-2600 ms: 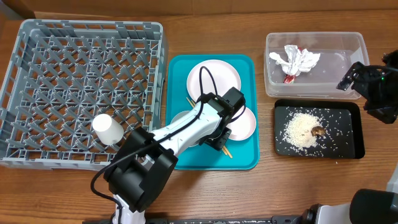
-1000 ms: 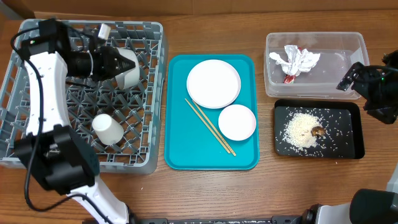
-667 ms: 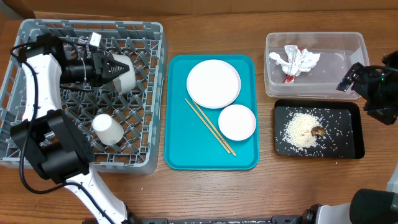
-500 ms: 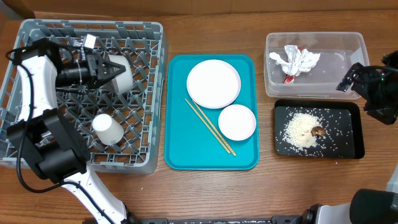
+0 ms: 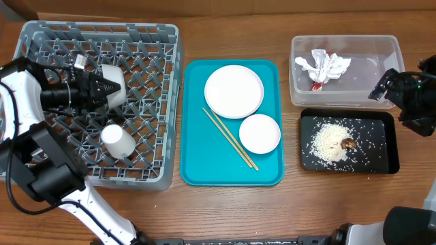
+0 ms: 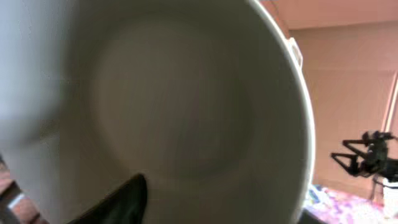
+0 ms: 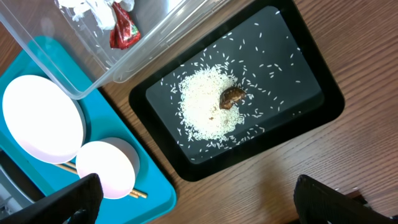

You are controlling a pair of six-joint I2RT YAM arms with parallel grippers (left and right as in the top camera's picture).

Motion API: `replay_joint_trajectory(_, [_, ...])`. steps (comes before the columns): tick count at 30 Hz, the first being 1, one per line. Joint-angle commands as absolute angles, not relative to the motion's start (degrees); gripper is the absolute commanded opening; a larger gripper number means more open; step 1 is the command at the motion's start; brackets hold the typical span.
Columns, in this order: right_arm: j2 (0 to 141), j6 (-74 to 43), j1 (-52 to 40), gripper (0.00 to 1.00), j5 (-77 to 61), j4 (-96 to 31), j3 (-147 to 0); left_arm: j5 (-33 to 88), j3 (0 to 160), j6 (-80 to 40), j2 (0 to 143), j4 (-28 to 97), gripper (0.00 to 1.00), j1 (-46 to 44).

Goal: Sort waste into correct bins and load items into the dishwasher
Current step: 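Carry the white bowl to the dish rack and lower it in, then set the bowl upside down in the rack and open the left gripper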

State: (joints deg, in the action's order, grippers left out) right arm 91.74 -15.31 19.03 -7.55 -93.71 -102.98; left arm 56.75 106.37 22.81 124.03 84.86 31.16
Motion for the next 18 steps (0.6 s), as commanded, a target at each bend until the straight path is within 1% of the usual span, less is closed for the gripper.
replay_joint_trajectory(1, [90.7, -14.96, 18.98, 1.0, -7.84, -93.45, -104.22, 53.21, 106.34, 24.38, 126.08, 84.16, 0.39, 31.92])
replay_joint_trajectory(2, [90.7, -14.96, 18.98, 1.0, -7.84, -93.47, -104.22, 54.06, 106.34, 24.71, 126.08, 84.2, 0.33, 31.83])
replay_joint_trajectory(3, [90.7, -14.96, 18.98, 1.0, -7.84, -93.47, -104.22, 54.63, 106.34, 24.69, 126.08, 84.23, 0.21, 31.73])
replay_joint_trajectory(4, [90.7, -14.96, 18.98, 1.0, -7.84, -93.47, -104.22, 55.18, 106.34, 24.71, 126.08, 84.25, 0.13, 31.66])
replay_joint_trajectory(6, [90.7, -14.96, 18.98, 1.0, -7.84, -93.47, -104.22, 56.45, 106.34, 24.99, 126.08, 84.64, 0.04, 31.24])
replay_joint_trajectory(14, [90.7, -14.96, 18.98, 1.0, -7.84, -93.47, -104.22, 68.05, 106.34, 39.31, 125.97, 91.5, 0.04, 28.77])
replay_joint_trajectory(18, [90.7, -14.96, 18.98, 1.0, -7.84, -93.49, -104.22, 73.14, 106.34, 43.77, 125.97, 93.3, 0.04, 27.29])
